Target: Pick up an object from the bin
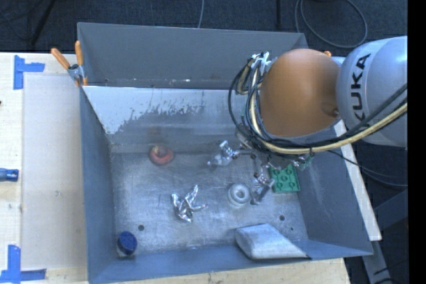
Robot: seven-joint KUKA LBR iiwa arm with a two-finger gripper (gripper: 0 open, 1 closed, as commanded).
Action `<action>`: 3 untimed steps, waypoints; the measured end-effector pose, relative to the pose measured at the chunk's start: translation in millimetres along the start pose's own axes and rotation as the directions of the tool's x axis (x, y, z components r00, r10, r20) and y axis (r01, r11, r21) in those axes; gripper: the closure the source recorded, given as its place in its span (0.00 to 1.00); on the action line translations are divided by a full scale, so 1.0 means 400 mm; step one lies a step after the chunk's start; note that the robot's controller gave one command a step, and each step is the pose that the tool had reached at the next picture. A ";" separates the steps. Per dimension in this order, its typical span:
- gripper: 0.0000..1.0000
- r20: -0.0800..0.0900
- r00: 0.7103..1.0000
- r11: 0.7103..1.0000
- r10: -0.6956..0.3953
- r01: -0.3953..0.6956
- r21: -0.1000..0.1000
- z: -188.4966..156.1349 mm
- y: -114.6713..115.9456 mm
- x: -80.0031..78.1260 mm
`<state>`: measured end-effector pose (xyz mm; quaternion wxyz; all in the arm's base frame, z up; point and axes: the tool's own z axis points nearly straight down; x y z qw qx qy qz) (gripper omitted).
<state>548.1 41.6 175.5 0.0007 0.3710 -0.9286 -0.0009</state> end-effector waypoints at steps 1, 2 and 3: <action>0.00 0.008 0.934 0.934 -0.358 0.357 0.010 0.233 0.145 -0.045; 0.00 0.004 0.829 0.829 -0.559 0.559 0.010 0.248 0.190 -0.109; 1.00 0.012 0.830 0.830 -0.558 0.557 0.011 0.246 0.195 -0.115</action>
Offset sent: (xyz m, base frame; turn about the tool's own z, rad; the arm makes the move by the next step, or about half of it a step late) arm -0.0304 0.0530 -0.0959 -0.3691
